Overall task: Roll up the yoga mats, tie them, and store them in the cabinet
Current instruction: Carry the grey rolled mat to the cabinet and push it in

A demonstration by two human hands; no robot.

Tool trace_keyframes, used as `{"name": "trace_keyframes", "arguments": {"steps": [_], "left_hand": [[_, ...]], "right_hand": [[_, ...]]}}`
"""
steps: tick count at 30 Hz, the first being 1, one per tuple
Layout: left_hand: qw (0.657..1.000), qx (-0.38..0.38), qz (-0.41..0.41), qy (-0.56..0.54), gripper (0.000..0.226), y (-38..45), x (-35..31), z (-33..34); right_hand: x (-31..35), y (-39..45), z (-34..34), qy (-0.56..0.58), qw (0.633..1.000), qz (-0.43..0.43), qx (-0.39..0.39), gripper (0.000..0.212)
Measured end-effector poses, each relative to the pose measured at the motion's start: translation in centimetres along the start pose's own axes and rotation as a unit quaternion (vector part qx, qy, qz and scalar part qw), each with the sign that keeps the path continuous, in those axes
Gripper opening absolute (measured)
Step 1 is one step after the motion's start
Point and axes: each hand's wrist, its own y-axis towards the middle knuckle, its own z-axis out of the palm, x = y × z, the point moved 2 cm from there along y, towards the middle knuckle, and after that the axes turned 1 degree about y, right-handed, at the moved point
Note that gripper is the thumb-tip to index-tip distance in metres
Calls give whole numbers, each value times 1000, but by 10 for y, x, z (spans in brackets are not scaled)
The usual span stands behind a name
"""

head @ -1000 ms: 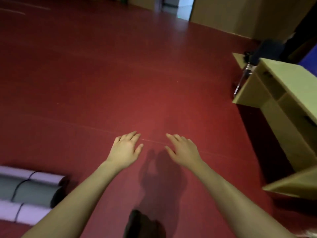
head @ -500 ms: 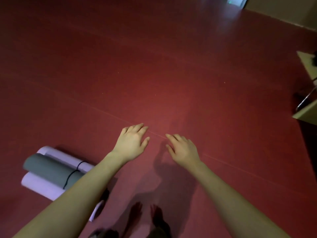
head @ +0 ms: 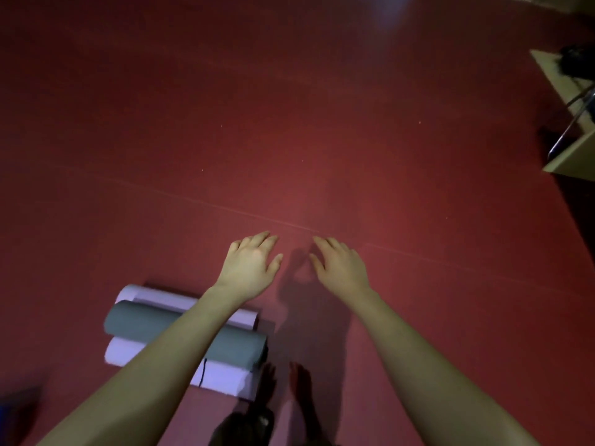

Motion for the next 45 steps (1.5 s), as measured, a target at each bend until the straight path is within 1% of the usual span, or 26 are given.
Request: {"name": "trace_keyframes", "arguments": {"steps": [5, 8, 11, 17, 20, 23, 27, 29, 31, 33, 36, 37, 39, 40, 45], "left_hand": [[1000, 0, -4, 8, 91, -38, 37, -2], [1000, 7, 14, 19, 88, -58, 53, 2], [998, 43, 34, 29, 74, -70, 66, 7], [992, 83, 84, 33, 52, -66, 104, 18], [987, 105, 121, 25, 59, -56, 136, 25], [976, 147, 158, 24, 57, -41, 175, 37], [954, 191, 231, -1, 86, -26, 226, 52], [944, 210, 256, 4, 90, -21, 249, 61], [933, 224, 280, 28, 89, -16, 267, 70], [920, 251, 297, 44, 87, -11, 280, 87], [906, 287, 311, 34, 93, -4, 294, 126], [900, 291, 321, 45, 86, -2, 298, 144], [888, 306, 335, 77, 64, -2, 310, 188], [884, 307, 341, 89, 60, -2, 317, 212], [882, 297, 348, 114, 69, 1, 351, 341]], "right_hand": [[33, -21, 14, -15, 1000, -8, -2, 47], [47, -30, 30, -19, 1000, -15, 8, 47], [61, -44, 49, -15, 999, -5, 28, 47], [91, -60, 79, 1, 999, 30, 27, 48], [113, -54, 100, 19, 997, 69, 37, 49], [143, -40, 125, 38, 990, 129, 37, 50], [188, -27, 165, 64, 972, 218, 55, 53], [206, -26, 183, 72, 962, 258, 59, 53], [218, -28, 199, 76, 950, 299, 53, 54], [222, -29, 217, 79, 941, 325, 55, 55], [222, -29, 256, 79, 937, 333, 69, 58], [220, -28, 273, 75, 936, 334, 77, 59], [212, -23, 310, 68, 935, 334, 96, 61], [208, -21, 331, 63, 936, 332, 103, 62], [181, -6, 446, 37, 945, 303, 117, 74]]}}
